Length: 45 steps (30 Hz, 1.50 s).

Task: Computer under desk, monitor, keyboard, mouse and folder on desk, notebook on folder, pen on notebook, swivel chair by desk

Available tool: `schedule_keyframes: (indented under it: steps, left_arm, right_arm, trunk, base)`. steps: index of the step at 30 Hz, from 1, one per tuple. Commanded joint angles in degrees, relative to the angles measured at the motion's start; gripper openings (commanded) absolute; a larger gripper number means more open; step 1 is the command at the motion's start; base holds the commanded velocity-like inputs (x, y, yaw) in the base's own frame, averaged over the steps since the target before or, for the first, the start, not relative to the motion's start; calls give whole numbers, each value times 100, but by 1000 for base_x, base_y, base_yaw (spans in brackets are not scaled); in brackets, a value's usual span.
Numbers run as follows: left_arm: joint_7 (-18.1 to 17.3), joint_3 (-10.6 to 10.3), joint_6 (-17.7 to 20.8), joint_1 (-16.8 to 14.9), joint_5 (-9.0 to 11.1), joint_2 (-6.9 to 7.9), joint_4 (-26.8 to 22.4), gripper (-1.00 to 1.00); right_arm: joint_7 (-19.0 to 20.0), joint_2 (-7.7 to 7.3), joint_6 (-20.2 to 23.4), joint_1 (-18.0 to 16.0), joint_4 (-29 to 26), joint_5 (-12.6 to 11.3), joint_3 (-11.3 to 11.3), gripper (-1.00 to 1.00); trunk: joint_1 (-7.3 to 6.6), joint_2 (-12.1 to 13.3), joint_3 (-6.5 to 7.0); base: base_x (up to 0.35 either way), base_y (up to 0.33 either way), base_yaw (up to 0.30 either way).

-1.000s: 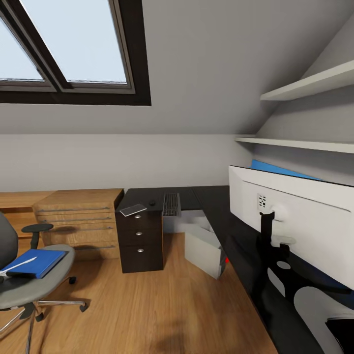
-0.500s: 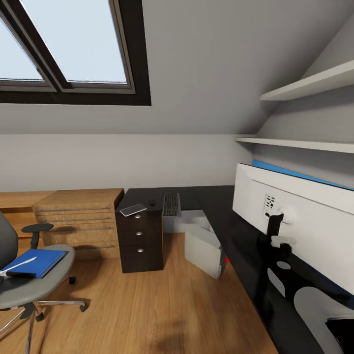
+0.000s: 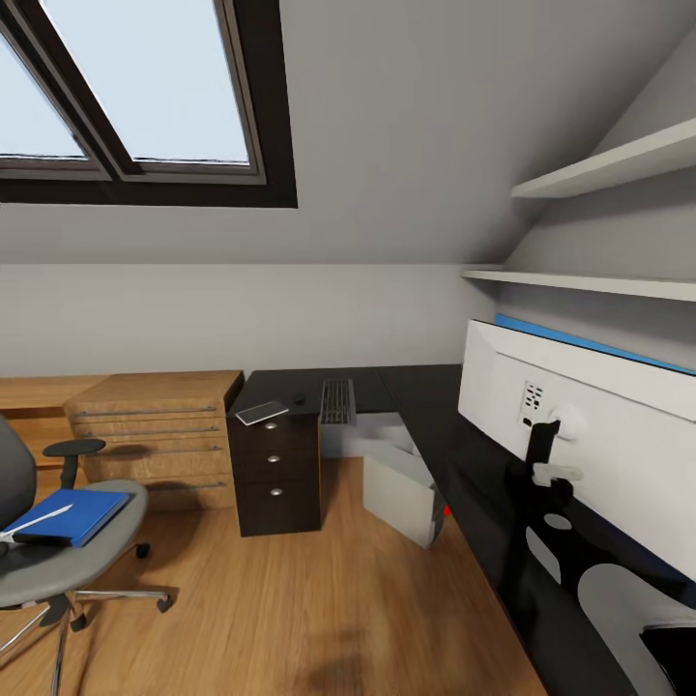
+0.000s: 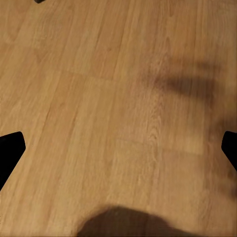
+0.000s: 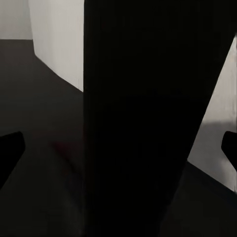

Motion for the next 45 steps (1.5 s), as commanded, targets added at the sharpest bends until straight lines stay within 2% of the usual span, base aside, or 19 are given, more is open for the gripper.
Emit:
schedule_keyframes:
  steps: [1,21,35,45]
  left_arm:
    - [15,0,21,2,40,-2,-14,100]
    - [36,-7,42,2,60,7,-14,100]
    - [39,-7,38,2,60,13,43,100]
    - [46,-7,27,2,54,15,74,100]
  right_arm:
    - [-21,-5,-20,-4,3,-57,50,100]
    - [-37,-3,-16,-6,3,-63,50,100]
    - [-39,6,-20,-6,3,-60,50,100]
    - [-30,6,-20,-6,3,-57,50,100]
  trunk:
    - [-1,-4,-6]
    - [-1,-4,-6]
    - [-1,-4,-6]
    - [-1,-4,-6]
  base:
    - [-118,0,0]
    - [-307,-9,0]
    - [-186,-278,0]
    - [-34,-192,0]
